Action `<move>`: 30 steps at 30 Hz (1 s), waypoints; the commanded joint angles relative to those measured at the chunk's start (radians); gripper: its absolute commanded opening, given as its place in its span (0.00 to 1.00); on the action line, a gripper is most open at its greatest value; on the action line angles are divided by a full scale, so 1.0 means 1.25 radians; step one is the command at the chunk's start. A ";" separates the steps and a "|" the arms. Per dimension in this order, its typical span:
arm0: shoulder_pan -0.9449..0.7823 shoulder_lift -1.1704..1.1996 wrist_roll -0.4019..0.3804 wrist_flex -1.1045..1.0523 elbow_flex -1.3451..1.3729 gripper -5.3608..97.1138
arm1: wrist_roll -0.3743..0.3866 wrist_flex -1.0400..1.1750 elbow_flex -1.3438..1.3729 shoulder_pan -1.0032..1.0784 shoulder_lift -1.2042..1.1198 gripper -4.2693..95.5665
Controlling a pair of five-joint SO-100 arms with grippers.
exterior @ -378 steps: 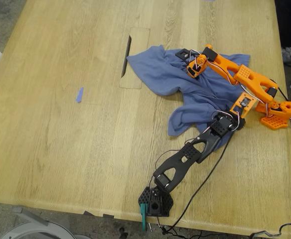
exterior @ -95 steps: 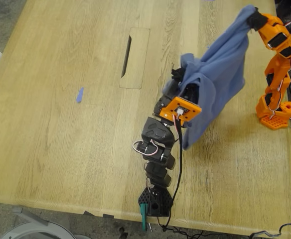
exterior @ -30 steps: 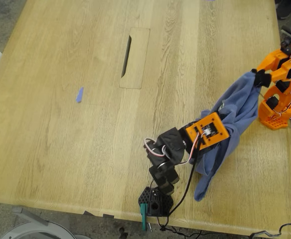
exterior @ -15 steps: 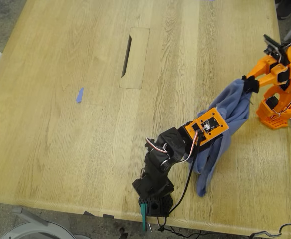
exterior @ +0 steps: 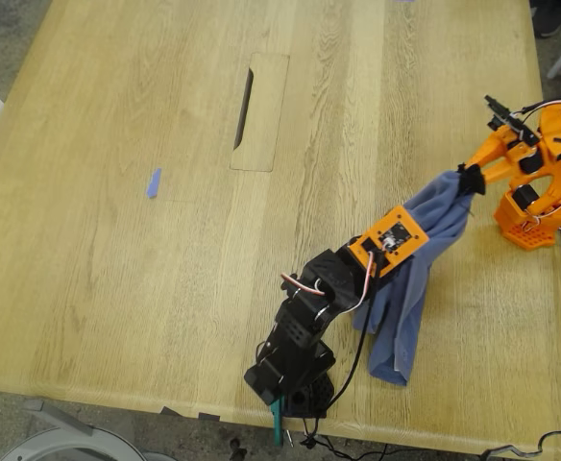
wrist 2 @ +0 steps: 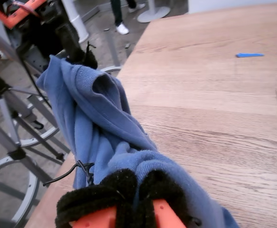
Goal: Fold a T-shirt
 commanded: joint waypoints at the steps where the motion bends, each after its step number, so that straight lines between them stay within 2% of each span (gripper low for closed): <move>1: -0.058 0.079 0.004 -0.058 0.067 0.05 | -0.009 -0.086 0.079 0.032 0.042 0.04; 24: -0.472 0.292 0.025 -0.252 0.607 0.05 | -0.037 -0.676 0.706 0.331 0.042 0.04; 30: -0.524 0.250 0.023 -0.428 0.750 0.05 | -0.044 -0.758 0.782 0.400 0.011 0.04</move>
